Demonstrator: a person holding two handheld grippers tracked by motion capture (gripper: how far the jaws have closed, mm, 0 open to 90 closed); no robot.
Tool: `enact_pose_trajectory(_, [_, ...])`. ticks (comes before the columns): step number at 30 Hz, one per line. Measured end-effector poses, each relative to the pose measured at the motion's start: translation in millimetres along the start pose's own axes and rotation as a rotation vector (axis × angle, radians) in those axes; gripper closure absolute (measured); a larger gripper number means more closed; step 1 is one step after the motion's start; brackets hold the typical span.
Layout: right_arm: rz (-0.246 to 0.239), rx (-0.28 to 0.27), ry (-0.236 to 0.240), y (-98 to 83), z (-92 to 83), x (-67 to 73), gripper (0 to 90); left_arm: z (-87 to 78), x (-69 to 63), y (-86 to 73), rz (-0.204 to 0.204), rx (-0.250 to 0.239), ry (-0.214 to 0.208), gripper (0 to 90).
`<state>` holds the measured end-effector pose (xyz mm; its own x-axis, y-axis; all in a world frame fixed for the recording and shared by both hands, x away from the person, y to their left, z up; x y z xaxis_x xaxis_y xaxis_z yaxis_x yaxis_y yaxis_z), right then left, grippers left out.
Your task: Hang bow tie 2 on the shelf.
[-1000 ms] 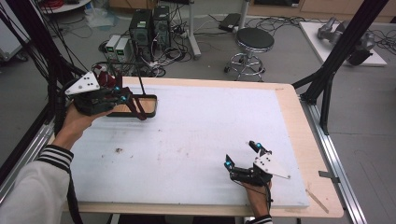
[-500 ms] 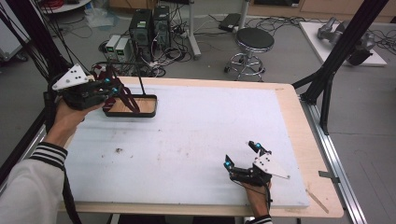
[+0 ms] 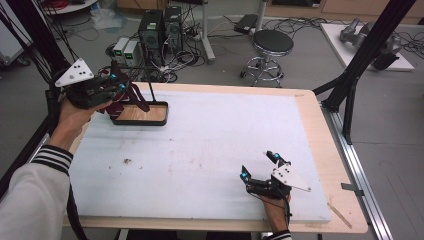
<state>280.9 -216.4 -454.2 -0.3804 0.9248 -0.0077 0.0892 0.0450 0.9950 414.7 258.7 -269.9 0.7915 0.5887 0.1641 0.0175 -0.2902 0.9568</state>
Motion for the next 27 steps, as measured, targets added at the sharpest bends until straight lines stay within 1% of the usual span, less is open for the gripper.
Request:
enact_pose_trajectory(3, [-0.003, -0.002, -0.001, 0.1, 0.3, -0.2, 0.8, -2.9, 0.7, 1.6, -0.001, -0.002, 0.015, 76.5])
enact_pose_trajectory(5, [-0.006, -0.003, -0.001, 0.1, 0.3, -0.2, 0.8, -4.1, 1.5, 2.9, -0.003, -0.012, 0.009, 76.5])
enact_pose_trajectory(8, [-0.009, -0.006, -0.002, 0.1, 0.3, -0.1, 0.8, -3.7, 2.3, 5.4, 0.002, -0.006, 0.003, 76.5])
enact_pose_trajectory(12, [-0.008, -0.005, -0.001, 0.1, 0.2, -0.3, 0.8, -1.0, 2.7, 11.7, 0.012, -0.013, 0.007, 76.4])
enact_pose_trajectory(15, [-0.007, -0.005, 0.000, 0.1, 0.2, -0.3, 0.8, 1.5, 4.8, 16.3, 0.017, -0.019, 0.024, 76.4])
enact_pose_trajectory(16, [0.000, -0.002, -0.002, 0.0, -0.1, -0.2, 0.8, 1.6, 6.7, 17.3, 0.021, -0.014, 0.031, 76.4])
enact_pose_trajectory(20, [0.002, -0.001, 0.000, 0.0, 0.0, -0.2, 0.8, 3.8, 13.2, 19.0, 0.009, -0.029, 0.061, 76.4])
enact_pose_trajectory(22, [0.003, -0.001, -0.001, 0.0, 0.1, -0.2, 0.8, 4.3, 16.4, 17.9, 0.010, -0.023, 0.082, 76.4])
enact_pose_trajectory(24, [0.005, -0.001, -0.001, 0.0, 0.0, -0.2, 0.8, 4.9, 19.0, 17.2, 0.010, -0.028, 0.103, 76.4])
enact_pose_trajectory(26, [0.004, -0.002, -0.001, 0.0, 0.0, -0.3, 0.8, 5.0, 22.2, 18.6, -0.002, -0.050, 0.117, 76.4])
enact_pose_trajectory(27, [0.004, -0.002, -0.001, 0.0, 0.0, -0.3, 0.8, 4.7, 23.3, 19.5, 0.003, -0.042, 0.117, 76.4])
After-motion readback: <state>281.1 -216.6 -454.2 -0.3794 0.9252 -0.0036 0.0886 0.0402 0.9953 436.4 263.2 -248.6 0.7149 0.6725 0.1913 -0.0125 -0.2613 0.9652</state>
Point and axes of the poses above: each handheld gripper's, and its own axes: z roughly forward along the jaws, y roughly out of its top, x roughly to its left, the point moved 3 cm from there along z, roughly forward along the jaws, and after that the axes turned 9 degrees about -y, right-handed, at the moved point
